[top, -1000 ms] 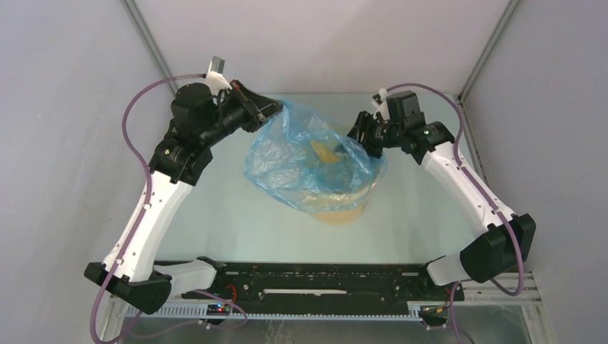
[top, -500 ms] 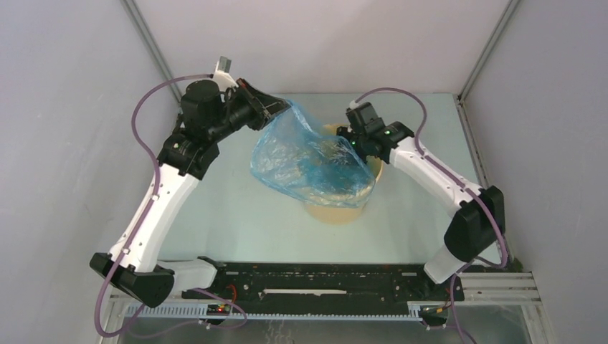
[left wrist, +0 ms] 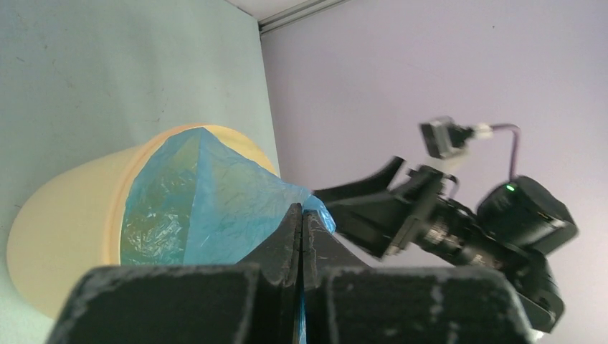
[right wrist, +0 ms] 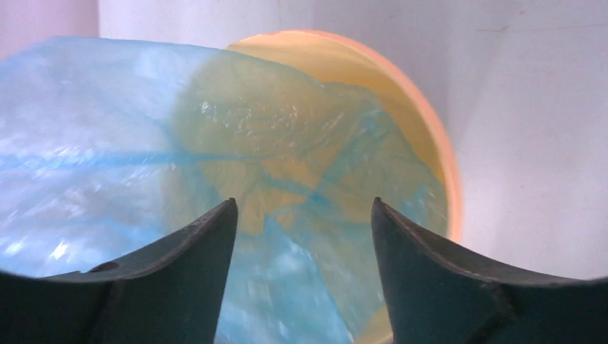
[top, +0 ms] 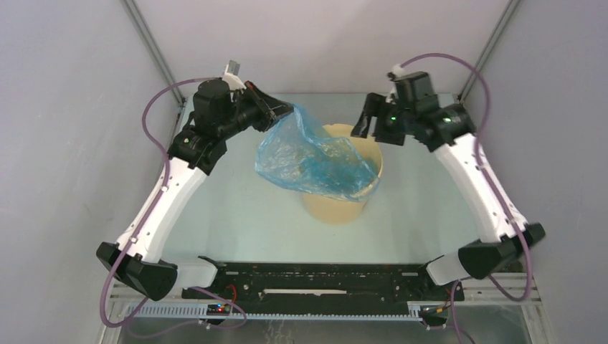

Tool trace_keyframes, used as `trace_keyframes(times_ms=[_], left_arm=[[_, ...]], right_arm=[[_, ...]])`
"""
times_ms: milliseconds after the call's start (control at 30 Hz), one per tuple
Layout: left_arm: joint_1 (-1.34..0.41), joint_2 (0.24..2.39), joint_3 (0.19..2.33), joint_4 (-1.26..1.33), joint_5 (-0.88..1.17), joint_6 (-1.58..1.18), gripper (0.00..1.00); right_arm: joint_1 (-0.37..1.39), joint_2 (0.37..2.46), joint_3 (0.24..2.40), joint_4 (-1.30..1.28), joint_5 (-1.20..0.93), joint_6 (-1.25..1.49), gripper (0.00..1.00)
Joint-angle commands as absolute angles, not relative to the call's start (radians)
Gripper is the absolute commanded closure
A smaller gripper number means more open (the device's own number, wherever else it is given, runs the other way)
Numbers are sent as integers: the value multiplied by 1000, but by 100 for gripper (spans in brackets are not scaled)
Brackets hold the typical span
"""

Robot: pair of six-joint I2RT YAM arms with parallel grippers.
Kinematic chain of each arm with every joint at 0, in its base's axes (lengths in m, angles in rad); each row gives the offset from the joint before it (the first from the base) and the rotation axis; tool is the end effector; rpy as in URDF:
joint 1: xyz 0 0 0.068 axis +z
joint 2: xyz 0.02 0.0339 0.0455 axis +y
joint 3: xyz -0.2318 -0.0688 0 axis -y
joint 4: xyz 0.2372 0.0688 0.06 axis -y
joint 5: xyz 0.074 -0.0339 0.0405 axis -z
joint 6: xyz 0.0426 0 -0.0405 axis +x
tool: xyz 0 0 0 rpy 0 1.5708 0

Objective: Put the trash bags into the trash bin

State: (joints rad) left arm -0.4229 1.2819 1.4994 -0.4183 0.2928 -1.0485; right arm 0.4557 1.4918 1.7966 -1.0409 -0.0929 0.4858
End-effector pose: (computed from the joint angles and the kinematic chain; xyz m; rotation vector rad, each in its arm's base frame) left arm 0.2549 -0.1282 0.4226 -0.3763 1.9265 -1.2815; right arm 0.2643 0.1339 0.3948 -0.0132 2.3755 0.5760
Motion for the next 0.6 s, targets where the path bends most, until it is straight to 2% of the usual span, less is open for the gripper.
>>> trace_keyframes(times_ms=[0,267,433,567], left_arm=[[-419,1288,1509,-376,316,-1053,100],[-422,1297,1522,-385,348,-1049,100],[-437,1321,1534,-387,347,-1063,100],[-443,1341,1567,-387,362,-1070,100]], right_arm=[[362,1360,1789,-1127,-202,443,15],[326,1237,1680,-1058,-406,437,2],[324,1179,1635,-1047,-412,491,1],[357,1137,1587,-1074,-339,494,1]])
